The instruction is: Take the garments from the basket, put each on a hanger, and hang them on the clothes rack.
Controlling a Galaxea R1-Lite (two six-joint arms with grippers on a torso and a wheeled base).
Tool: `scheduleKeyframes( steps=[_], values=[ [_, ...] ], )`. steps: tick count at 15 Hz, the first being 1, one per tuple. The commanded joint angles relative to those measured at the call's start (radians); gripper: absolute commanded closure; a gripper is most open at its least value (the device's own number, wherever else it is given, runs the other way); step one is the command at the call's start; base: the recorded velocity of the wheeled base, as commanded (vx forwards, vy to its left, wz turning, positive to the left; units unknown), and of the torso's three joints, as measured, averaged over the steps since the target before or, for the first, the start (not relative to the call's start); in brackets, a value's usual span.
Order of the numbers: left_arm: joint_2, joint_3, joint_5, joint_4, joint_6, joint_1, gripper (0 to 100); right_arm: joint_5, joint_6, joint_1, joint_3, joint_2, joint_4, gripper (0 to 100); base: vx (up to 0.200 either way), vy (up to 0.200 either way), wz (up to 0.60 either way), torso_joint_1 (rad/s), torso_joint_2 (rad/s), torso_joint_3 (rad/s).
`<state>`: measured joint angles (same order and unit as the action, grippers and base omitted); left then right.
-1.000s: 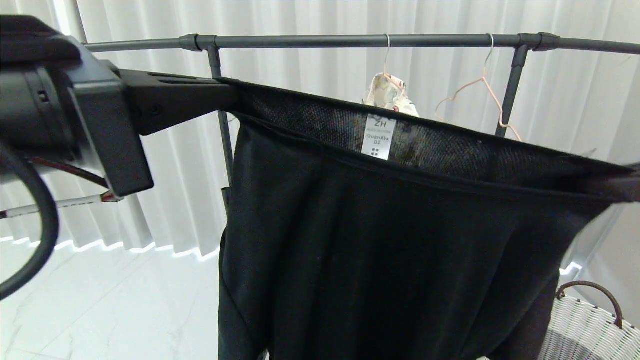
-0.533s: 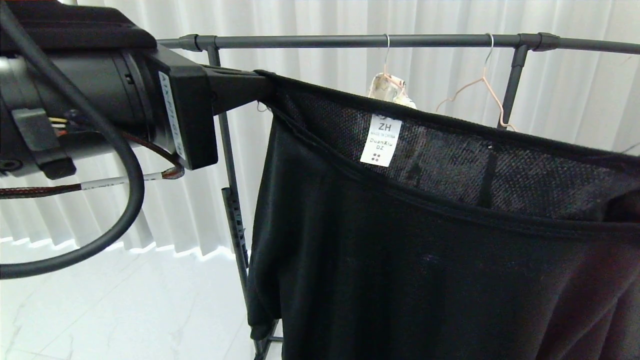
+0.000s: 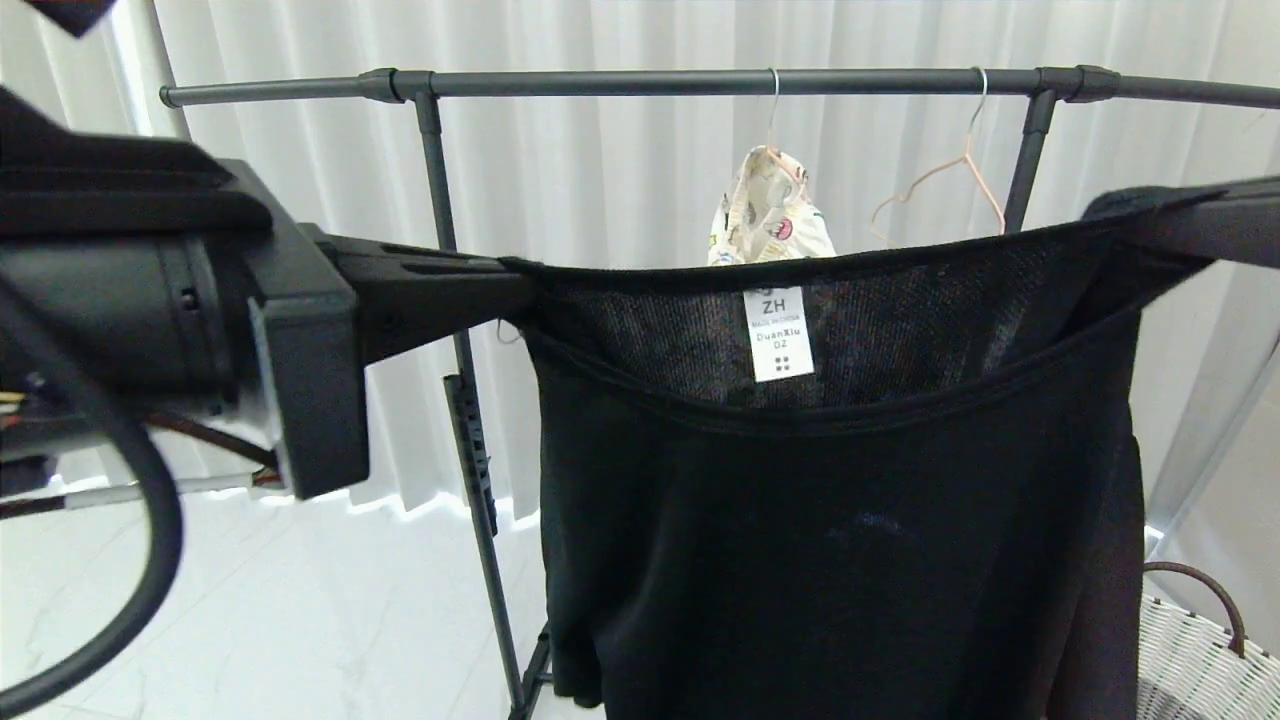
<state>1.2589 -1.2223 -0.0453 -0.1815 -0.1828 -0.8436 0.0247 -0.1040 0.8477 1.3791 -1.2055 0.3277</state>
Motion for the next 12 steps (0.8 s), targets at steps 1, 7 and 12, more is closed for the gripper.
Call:
scheduleKeyframes(
  steps=[1,7,12],
  values=[
    [-0.069,0.014,-0.001,-0.055,0.075,-0.106,100,-0.006,-0.002,-0.055,0.017,-0.124,-0.118,100,0.0,0.0,0.0,0.0,0.0,0.0],
    [-0.112,0.012,-0.001,-0.158,0.25,-0.338,100,-0.012,-0.002,-0.058,0.187,-0.285,-0.154,100,0.0,0.0,0.0,0.0,0.0,0.0],
    [-0.112,0.015,-0.001,-0.158,0.25,-0.338,100,-0.014,-0.002,-0.058,0.184,-0.287,-0.154,100,0.0,0.0,0.0,0.0,0.0,0.0]
  ],
)
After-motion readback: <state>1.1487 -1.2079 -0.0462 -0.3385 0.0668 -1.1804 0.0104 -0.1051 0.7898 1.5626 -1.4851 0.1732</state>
